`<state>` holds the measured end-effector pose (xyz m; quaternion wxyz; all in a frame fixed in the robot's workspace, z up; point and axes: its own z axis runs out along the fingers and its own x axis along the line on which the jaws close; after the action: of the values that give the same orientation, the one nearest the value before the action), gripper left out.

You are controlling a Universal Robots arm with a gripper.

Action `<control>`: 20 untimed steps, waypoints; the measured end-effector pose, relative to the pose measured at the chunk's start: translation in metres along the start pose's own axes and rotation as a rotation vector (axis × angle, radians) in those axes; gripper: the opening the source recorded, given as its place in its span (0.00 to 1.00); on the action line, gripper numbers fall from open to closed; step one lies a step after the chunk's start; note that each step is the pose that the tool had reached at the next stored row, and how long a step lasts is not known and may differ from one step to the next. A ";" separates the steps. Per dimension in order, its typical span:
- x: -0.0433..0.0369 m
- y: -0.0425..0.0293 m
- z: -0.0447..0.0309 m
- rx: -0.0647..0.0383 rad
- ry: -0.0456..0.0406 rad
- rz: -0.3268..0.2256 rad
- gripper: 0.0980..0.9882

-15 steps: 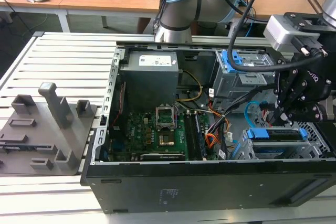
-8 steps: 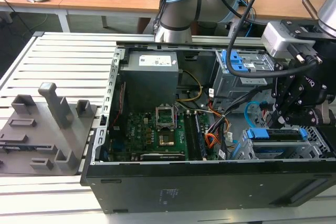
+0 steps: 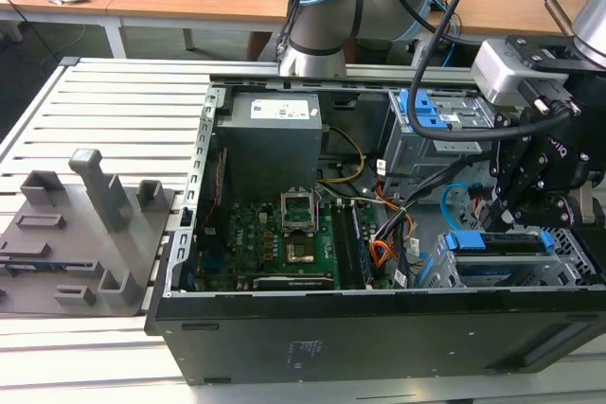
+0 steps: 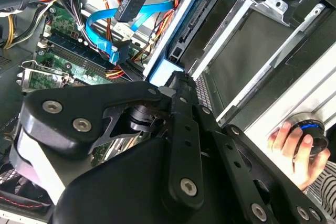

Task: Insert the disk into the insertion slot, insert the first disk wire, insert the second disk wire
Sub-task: 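Insert the first disk wire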

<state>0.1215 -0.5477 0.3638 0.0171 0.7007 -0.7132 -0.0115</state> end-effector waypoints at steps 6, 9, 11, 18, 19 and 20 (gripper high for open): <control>0.0000 0.0000 0.0003 0.000 0.0000 0.000 0.22; 0.0000 0.0000 0.0004 0.000 0.0000 0.000 0.36; 0.0000 0.0000 0.0004 0.000 0.0000 0.000 0.43; -0.0001 -0.0052 -0.0058 0.000 0.0000 0.000 0.43; -0.0001 -0.0053 -0.0082 0.000 -0.0001 0.000 0.43; -0.0001 -0.0056 -0.0104 0.000 0.0000 0.000 0.43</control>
<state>0.1275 -0.5476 0.3740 0.0171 0.7007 -0.7132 -0.0115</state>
